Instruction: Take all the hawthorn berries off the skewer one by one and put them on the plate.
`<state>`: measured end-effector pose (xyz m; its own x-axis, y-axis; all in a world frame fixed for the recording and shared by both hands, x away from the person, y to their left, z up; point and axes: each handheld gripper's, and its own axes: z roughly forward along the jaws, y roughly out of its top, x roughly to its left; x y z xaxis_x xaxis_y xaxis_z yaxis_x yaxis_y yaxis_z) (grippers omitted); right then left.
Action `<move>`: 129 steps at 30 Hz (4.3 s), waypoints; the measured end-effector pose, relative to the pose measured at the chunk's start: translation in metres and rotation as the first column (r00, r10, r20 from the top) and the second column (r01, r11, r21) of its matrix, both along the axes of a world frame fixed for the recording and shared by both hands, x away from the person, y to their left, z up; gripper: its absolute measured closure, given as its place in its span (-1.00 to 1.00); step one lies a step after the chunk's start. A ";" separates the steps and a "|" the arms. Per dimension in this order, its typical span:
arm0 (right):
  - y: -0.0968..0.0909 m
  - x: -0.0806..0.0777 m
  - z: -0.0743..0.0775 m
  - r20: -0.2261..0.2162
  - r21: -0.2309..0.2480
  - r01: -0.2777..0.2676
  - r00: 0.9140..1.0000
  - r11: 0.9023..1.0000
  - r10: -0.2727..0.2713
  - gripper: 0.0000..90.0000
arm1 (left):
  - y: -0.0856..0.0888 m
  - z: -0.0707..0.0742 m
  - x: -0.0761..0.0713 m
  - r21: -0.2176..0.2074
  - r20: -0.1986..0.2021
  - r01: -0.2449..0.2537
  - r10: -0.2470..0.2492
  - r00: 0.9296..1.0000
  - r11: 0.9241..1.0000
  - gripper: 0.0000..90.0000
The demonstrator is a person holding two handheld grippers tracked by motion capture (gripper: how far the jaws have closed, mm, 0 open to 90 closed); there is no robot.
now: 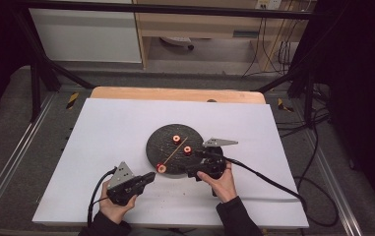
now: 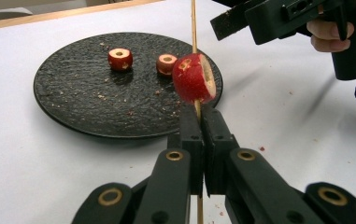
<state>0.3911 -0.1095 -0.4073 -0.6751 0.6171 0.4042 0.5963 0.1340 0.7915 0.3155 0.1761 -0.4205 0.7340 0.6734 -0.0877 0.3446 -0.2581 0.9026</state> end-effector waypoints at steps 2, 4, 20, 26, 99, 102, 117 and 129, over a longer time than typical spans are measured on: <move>0.001 -0.001 -0.001 -0.001 0.008 0.000 1.000 1.000 0.000 -0.92 | -0.002 -0.001 0.000 0.002 0.000 0.003 -0.003 1.000 1.000 0.96; 0.004 -0.003 -0.002 -0.009 0.036 -0.009 1.000 0.999 0.009 -0.89 | -0.003 -0.001 0.000 0.008 0.002 0.004 -0.004 1.000 1.000 0.96; 0.028 -0.008 -0.009 -0.039 0.112 -0.050 0.998 0.992 0.055 -0.33 | -0.015 -0.005 -0.002 0.037 0.003 0.010 -0.010 1.000 0.999 0.96; 0.030 -0.008 -0.013 -0.068 0.140 -0.064 0.995 0.988 0.074 -0.09 | -0.018 -0.004 -0.002 0.037 0.007 0.013 -0.013 1.000 0.999 0.96; -0.039 0.057 0.046 0.010 0.097 0.143 0.989 0.985 -0.145 0.41 | 0.004 0.006 -0.007 -0.023 0.042 -0.012 0.013 0.999 1.000 0.96; -0.034 0.062 0.034 -0.009 0.067 0.146 0.989 0.987 -0.145 0.40 | 0.005 0.006 -0.006 -0.026 0.040 -0.016 0.017 0.999 1.000 0.96; -0.009 0.084 -0.026 -0.047 -0.069 0.178 0.982 0.982 -0.181 0.40 | 0.003 0.005 -0.005 -0.015 0.032 -0.011 0.012 0.999 1.000 0.96; -0.006 0.090 -0.040 -0.029 -0.116 0.203 0.978 0.972 -0.208 0.27 | 0.002 0.003 -0.004 -0.010 0.023 -0.011 0.012 1.000 1.000 0.96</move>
